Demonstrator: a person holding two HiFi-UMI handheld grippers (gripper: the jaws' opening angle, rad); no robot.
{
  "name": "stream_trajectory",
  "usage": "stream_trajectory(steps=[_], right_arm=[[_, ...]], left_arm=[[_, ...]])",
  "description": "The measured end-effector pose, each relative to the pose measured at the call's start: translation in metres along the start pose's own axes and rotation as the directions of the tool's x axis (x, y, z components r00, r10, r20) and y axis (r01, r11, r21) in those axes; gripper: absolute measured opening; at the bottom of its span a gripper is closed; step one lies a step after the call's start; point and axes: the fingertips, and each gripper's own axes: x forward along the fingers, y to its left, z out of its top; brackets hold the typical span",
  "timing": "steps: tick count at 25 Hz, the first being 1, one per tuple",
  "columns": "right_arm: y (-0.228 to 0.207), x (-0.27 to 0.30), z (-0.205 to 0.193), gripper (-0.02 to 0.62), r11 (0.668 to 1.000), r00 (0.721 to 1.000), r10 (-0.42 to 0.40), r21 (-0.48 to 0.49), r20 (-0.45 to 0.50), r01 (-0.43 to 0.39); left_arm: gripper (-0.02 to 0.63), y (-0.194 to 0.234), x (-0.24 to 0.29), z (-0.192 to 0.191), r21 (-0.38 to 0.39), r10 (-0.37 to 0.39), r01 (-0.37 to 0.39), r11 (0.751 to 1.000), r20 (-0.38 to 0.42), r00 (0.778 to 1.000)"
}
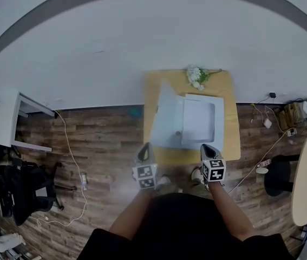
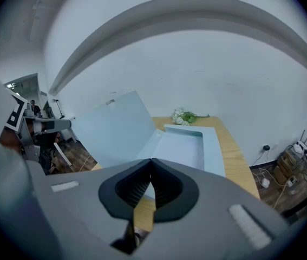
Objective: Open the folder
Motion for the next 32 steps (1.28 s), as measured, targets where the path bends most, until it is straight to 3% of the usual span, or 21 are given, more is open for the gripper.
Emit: stream_trajectory(steps=[13, 22, 28, 32], right_arm=[[0.058, 0.028, 0.011, 0.002, 0.999, 1.000, 0.012, -0.042, -0.013, -0.013], [0.052, 0.023, 0.012, 0.002, 0.999, 1.000, 0.015, -0.045, -0.019, -0.016], [0.030, 0.009, 0.018, 0.003, 0.999, 1.000, -0.006, -0.039, 0.006, 0.006], [0.015, -0.006, 0.028, 0.002, 0.999, 1.000, -0.006, -0.035, 0.031, 0.007]], left_arm=[[0.009, 0.090, 0.026, -0.061, -0.115, 0.057, -0.071, 0.991, -0.125, 0.991], [0.017, 0.118, 0.046, -0.093, -0.126, 0.094, -0.125, 0.984, -0.224, 0.970], [0.023, 0.098, 0.034, -0.066, -0.138, 0.110, -0.130, 0.982, -0.148, 0.983], [0.023, 0.065, 0.016, -0.032, -0.059, 0.077, -0.080, 0.995, -0.044, 0.996]])
